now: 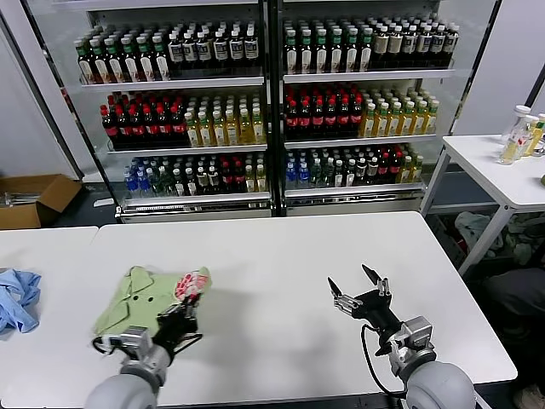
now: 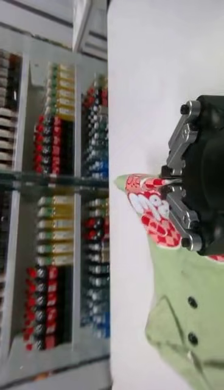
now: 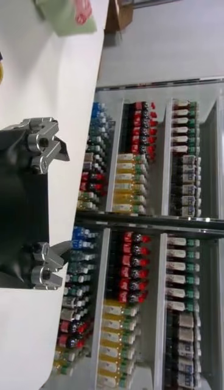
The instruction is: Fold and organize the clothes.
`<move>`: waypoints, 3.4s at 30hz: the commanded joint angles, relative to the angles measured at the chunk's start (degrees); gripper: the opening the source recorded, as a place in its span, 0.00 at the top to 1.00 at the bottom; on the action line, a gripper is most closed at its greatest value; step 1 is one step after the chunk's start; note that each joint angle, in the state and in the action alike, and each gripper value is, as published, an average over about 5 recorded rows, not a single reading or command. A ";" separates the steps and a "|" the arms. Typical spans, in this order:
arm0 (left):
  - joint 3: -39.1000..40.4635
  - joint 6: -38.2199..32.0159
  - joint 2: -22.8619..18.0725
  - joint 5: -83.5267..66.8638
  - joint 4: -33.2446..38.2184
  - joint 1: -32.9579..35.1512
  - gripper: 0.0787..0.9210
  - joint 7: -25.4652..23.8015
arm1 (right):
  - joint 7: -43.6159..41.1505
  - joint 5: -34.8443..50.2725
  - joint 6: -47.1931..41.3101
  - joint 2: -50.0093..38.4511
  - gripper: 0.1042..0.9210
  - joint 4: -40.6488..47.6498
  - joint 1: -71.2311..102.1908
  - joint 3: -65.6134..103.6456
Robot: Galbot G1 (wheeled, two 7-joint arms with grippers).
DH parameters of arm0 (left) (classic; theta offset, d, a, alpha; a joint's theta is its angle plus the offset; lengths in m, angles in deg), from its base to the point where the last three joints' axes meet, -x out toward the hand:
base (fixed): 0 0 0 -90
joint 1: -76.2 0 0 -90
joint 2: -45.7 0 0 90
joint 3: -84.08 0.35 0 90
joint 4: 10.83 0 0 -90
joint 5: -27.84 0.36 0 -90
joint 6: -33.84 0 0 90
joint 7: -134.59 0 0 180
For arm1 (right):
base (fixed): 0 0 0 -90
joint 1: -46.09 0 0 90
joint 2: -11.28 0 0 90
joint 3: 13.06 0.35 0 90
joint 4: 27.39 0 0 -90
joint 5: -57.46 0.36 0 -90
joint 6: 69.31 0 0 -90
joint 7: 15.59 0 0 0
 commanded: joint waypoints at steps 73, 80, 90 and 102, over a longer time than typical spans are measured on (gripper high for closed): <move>-19.50 -15.79 -3.20 -9.43 3.58 10.17 0.12 8.75 | 22.45 15.50 -8.27 27.31 0.92 32.72 -37.04 -39.89; -18.79 -15.70 -3.60 -9.19 4.63 10.73 0.12 8.65 | 15.41 13.11 -10.25 19.62 0.99 32.05 -41.22 -37.38; -17.44 -14.61 -3.82 -7.64 5.38 10.70 0.12 8.08 | 6.35 7.73 -13.18 8.73 0.99 31.38 -41.62 -33.22; -15.70 -14.65 -4.99 -4.53 6.36 10.90 0.12 7.05 | 2.64 3.37 -6.44 2.38 0.88 26.93 -35.71 -27.52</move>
